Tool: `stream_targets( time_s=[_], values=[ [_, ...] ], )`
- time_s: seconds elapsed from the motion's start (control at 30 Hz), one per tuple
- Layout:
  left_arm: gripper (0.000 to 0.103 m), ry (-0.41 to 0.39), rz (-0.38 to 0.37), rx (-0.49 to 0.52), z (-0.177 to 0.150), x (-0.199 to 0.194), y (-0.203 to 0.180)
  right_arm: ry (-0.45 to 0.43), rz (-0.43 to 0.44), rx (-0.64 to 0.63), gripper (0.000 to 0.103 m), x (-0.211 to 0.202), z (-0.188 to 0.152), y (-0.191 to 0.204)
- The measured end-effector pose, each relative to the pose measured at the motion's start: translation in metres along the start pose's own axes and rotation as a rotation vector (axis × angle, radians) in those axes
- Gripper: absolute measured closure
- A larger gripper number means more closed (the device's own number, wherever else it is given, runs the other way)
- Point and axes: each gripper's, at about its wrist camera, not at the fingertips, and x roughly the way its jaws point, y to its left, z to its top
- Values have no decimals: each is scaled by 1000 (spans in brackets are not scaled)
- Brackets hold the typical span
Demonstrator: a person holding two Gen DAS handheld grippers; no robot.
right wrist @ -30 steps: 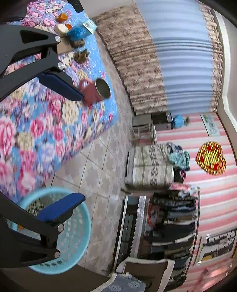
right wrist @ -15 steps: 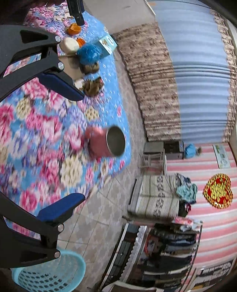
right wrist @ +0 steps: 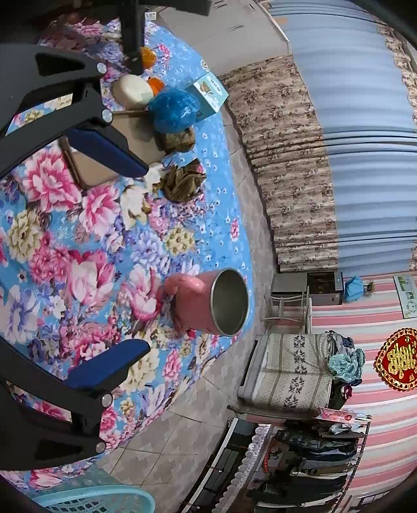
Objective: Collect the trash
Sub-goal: 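Move both open tools back over the bed toward the bun and blue bag, then grasp the round bread bun with the left gripper while the right grasps the blue plastic bag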
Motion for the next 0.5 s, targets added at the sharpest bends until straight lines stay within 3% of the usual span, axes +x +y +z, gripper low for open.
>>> stream_targets(
  time_s=[0.07, 0.17, 0.33, 0.5],
  values=[
    [47, -4, -4, -9, 0, 1, 3, 7, 5, 4, 5, 1, -1, 0],
    [63, -20, -33, -3, 0, -1, 2, 6, 15, -9, 5, 1, 1, 8],
    [66, -31, -21, 5, -2, -7, 6, 7, 43, -58, 5, 2, 7, 36],
    [66, -88, 83, 22, -1, -24, 17, 17, 98, -98, 5, 14, 15, 80]
  ],
)
